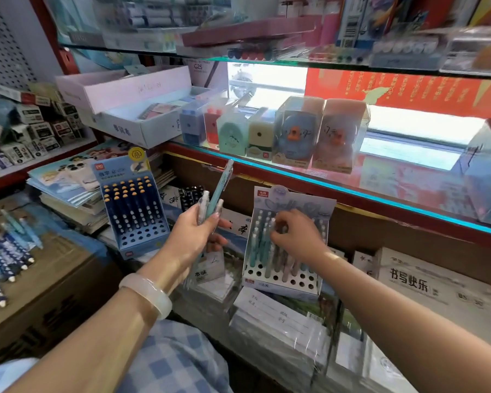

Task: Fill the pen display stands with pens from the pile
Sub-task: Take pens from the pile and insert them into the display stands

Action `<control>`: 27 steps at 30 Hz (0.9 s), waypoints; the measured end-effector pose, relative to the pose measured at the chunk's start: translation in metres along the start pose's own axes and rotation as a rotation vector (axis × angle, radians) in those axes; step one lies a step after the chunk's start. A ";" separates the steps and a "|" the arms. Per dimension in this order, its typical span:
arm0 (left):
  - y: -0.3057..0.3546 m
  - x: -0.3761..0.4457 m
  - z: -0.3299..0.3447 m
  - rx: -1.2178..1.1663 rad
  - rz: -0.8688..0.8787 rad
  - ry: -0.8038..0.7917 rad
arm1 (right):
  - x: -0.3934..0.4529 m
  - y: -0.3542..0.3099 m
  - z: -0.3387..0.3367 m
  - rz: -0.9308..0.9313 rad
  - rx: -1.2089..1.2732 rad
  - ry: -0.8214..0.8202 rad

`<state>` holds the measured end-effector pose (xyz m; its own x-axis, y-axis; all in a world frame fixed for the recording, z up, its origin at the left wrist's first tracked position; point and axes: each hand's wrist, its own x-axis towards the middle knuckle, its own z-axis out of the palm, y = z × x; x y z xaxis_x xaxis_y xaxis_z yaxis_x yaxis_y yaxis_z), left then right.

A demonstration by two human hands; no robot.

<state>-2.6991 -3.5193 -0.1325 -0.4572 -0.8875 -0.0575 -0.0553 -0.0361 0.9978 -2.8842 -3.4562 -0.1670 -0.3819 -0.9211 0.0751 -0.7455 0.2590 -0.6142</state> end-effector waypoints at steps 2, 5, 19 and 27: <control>-0.001 0.000 0.000 0.003 -0.005 -0.006 | -0.001 0.003 0.001 0.005 -0.033 0.009; -0.002 0.001 -0.001 0.015 -0.008 -0.002 | 0.000 0.001 0.002 -0.005 -0.053 0.006; -0.003 0.000 -0.004 0.016 0.000 0.003 | 0.003 0.000 0.010 0.005 -0.115 0.000; -0.002 -0.001 -0.001 0.006 -0.008 -0.009 | 0.002 0.000 0.011 -0.016 -0.078 0.073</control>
<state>-2.6975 -3.5194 -0.1349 -0.4648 -0.8830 -0.0656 -0.0646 -0.0400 0.9971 -2.8790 -3.4609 -0.1758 -0.4061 -0.9026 0.1428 -0.7908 0.2689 -0.5499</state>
